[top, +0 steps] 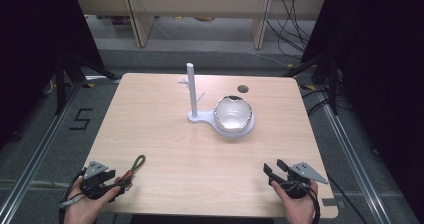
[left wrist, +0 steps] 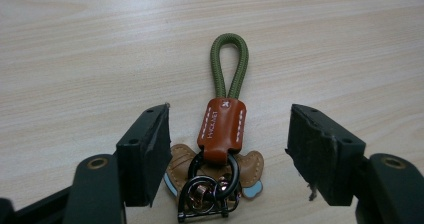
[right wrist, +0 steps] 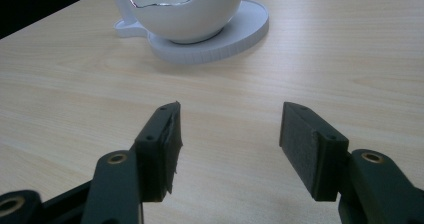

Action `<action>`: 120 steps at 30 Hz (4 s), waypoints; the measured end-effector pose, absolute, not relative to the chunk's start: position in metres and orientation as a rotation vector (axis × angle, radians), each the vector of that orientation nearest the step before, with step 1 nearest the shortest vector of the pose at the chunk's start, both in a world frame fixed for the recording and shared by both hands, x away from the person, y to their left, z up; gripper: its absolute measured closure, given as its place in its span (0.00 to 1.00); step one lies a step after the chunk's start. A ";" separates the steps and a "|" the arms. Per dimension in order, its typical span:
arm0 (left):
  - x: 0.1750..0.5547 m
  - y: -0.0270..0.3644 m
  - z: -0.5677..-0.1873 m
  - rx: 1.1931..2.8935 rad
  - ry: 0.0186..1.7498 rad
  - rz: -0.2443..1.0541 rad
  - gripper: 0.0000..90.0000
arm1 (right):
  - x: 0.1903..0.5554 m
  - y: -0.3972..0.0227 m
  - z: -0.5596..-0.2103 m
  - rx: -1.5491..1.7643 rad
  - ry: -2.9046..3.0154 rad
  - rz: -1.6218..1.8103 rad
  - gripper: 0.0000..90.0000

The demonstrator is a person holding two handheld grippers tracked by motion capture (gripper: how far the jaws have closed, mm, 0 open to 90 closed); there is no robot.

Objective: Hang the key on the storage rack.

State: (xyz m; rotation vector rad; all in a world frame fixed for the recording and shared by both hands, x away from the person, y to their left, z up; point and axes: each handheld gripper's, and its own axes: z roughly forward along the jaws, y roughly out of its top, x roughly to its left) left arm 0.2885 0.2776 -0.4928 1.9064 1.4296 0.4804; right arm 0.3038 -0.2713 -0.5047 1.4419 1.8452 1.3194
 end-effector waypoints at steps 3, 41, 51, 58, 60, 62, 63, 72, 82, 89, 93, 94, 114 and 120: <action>0.292 0.275 -0.489 1.915 1.432 0.460 0.36 | 0.305 -0.271 -0.506 1.452 1.846 1.304 0.48; 0.361 0.254 -0.479 2.381 1.549 0.170 0.48 | 0.303 -0.263 -0.501 1.547 1.916 1.308 0.52; 0.365 0.250 -0.486 2.493 1.458 0.190 0.56 | 0.303 -0.262 -0.501 1.548 1.914 1.310 0.52; 0.362 0.246 -0.486 2.476 1.473 0.181 0.64 | 0.303 -0.262 -0.501 1.542 1.919 1.315 0.52; 0.362 0.245 -0.485 2.500 1.445 0.183 0.70 | 0.303 -0.262 -0.501 1.541 1.919 1.313 0.52; 0.359 0.244 -0.485 2.505 1.412 0.215 0.73 | 0.303 -0.262 -0.501 1.544 1.922 1.315 0.51; 0.358 0.243 -0.486 2.486 1.425 0.233 0.74 | 0.303 -0.263 -0.501 1.521 1.926 1.301 0.51; 0.353 0.249 -0.487 2.437 1.416 0.232 0.76 | 0.305 -0.266 -0.502 1.491 1.932 1.305 0.51; 0.343 0.257 -0.489 2.359 1.341 0.260 0.76 | 0.306 -0.265 -0.504 1.479 1.919 1.303 0.51; 0.328 0.262 -0.487 2.193 1.269 0.334 0.76 | 0.308 -0.264 -0.506 1.468 1.906 1.305 0.51; 0.321 0.265 -0.491 2.090 1.254 0.399 0.76 | 0.306 -0.263 -0.505 1.470 1.920 1.306 0.51; 0.320 0.266 -0.492 2.077 1.250 0.396 0.76 | 0.306 -0.263 -0.505 1.452 1.920 1.309 0.51; 0.309 0.263 -0.492 1.678 1.081 0.634 0.76 | 0.302 -0.258 -0.507 1.420 1.852 1.330 0.50; 0.310 0.260 -0.485 1.623 1.045 0.675 0.76 | 0.303 -0.259 -0.506 1.418 1.838 1.315 0.50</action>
